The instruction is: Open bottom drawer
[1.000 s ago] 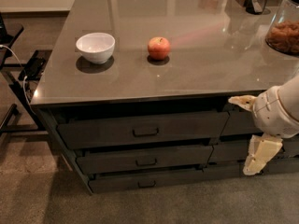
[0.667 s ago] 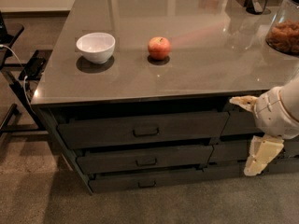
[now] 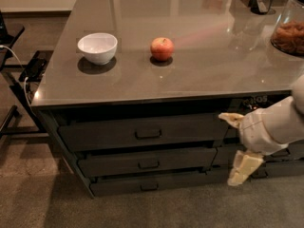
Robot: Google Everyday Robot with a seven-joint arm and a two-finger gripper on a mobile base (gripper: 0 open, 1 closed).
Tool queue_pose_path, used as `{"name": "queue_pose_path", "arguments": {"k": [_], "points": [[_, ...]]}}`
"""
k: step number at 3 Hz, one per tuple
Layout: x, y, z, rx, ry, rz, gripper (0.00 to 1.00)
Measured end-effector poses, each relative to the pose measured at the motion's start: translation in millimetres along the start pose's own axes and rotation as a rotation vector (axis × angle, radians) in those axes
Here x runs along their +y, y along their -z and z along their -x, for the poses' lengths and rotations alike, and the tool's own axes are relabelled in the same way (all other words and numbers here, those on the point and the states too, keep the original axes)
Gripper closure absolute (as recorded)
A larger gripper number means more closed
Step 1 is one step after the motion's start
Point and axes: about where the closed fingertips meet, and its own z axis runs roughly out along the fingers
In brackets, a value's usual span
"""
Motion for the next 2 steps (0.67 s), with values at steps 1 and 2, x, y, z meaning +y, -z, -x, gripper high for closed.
{"name": "queue_pose_path", "arguments": {"k": [1,2], "points": [[-6.8,-57.0,-22.8,-0.039,-0.03,-0.018,0.0],[-10.9,-113.2,-49.4,-0.09,-0.046,-0.033,0.0]]}}
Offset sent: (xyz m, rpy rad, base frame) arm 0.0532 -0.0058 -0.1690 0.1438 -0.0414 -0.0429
